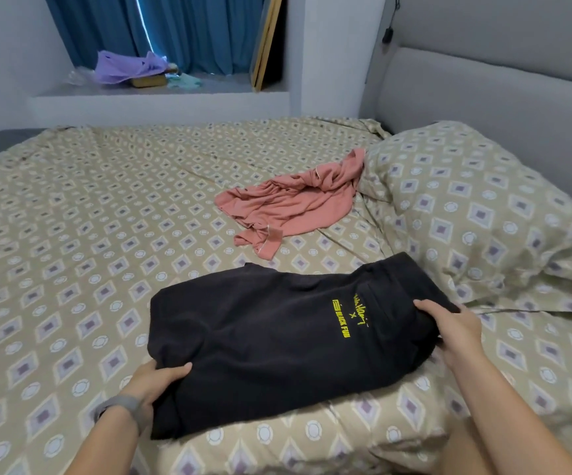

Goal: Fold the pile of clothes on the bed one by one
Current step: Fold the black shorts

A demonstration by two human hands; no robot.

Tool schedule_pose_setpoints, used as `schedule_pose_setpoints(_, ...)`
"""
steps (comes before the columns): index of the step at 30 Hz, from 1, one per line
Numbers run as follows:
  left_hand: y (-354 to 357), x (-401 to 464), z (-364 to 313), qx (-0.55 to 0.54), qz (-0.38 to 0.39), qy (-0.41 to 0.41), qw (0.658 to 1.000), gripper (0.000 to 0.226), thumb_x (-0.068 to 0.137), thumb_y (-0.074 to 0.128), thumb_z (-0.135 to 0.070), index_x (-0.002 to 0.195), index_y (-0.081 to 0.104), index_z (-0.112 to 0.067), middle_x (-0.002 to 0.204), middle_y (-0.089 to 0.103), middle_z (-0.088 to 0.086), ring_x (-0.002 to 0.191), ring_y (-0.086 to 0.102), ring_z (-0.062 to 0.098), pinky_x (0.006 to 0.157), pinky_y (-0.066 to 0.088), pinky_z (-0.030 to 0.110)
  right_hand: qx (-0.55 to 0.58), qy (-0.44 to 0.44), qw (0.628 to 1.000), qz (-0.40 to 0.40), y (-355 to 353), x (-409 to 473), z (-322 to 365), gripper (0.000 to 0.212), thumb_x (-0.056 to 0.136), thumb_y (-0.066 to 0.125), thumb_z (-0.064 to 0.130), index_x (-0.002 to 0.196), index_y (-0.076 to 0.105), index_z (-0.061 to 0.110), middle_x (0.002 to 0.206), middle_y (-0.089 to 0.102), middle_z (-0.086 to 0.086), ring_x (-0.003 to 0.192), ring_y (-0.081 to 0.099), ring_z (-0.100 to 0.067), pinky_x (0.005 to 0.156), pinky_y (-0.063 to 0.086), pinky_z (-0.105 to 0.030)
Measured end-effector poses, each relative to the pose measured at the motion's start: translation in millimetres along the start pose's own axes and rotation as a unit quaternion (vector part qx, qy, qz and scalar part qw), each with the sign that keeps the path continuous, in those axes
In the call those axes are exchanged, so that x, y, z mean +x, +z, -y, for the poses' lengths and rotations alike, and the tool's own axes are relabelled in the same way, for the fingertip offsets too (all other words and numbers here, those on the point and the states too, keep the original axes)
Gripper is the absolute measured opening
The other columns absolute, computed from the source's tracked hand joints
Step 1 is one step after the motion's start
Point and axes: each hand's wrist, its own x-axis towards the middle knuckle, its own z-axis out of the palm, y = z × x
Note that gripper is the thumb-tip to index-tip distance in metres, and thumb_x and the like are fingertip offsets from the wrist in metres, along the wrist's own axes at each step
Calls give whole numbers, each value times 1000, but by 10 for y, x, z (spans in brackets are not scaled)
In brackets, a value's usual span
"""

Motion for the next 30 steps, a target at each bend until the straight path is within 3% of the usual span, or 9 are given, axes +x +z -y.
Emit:
schedule_pose_setpoints(5,-102,-66,7,-118,31,-26,992,34,88,68,-19,117,62,-2,105,70,17,95,65,34,76,50,38,97,-131,986,23,750,-731,332,25,76,77,9,89,61,24,96,70,-1,87,68,-18,81,57,-36)
schedule_pose_setpoints(11,-300,-193,40,-254,52,-30,965,54,81,60,-50,112,69,-6,93,65,14,83,58,32,69,44,36,-72,-298,932,193,1754,-1586,249,31,74,77,17,99,60,25,92,67,14,85,63,0,76,48,-17)
schedule_pose_setpoints(14,-397,-161,53,-291,56,-31,954,55,87,54,-52,114,65,-5,102,67,16,90,60,34,75,46,39,-186,-354,863,309,2121,-1942,-263,26,77,74,17,92,55,25,85,62,15,83,57,5,74,40,-9)
schedule_pose_setpoints(16,-430,-147,60,-281,68,-20,957,54,91,51,-50,114,65,-4,107,68,19,100,61,37,82,49,42,-277,-378,801,372,2259,-2093,-713,22,82,68,18,90,49,27,85,55,16,86,54,2,91,40,-21)
schedule_pose_setpoints(18,-436,-122,69,-252,93,-5,963,53,90,53,-50,115,68,-6,112,69,19,110,60,38,92,47,45,-388,-417,718,401,2301,-2133,-1106,19,87,59,18,98,46,25,99,54,13,117,48,0,117,20,-42)
schedule_pose_setpoints(20,-422,-135,69,-218,100,5,971,44,90,57,-45,113,69,-9,112,70,15,110,62,33,89,50,41,-493,-450,626,403,2293,-2128,-1319,25,90,56,18,112,44,18,120,52,4,147,20,-10,120,-1,-51)
schedule_pose_setpoints(22,-413,-126,69,-182,114,12,977,34,90,62,-39,109,71,-11,107,73,11,104,66,28,83,51,38,-524,-473,589,394,2282,-2138,-1352,32,90,57,21,119,43,16,129,47,1,150,7,-13,119,-4,-54)
schedule_pose_setpoints(26,-365,-37,85,-83,80,22,993,24,90,64,-24,101,72,-4,94,74,16,93,69,31,85,54,39,-514,-466,586,419,2287,-2096,-1248,37,90,56,21,124,41,14,134,43,0,149,9,-12,121,-6,-49)
schedule_pose_setpoints(30,-333,20,85,-111,66,-7,992,30,98,50,-22,107,68,0,92,73,21,93,67,36,83,53,42,-318,-420,753,395,2381,-2093,-1043,25,85,51,29,109,50,22,106,47,13,102,49,-9,107,37,-41)
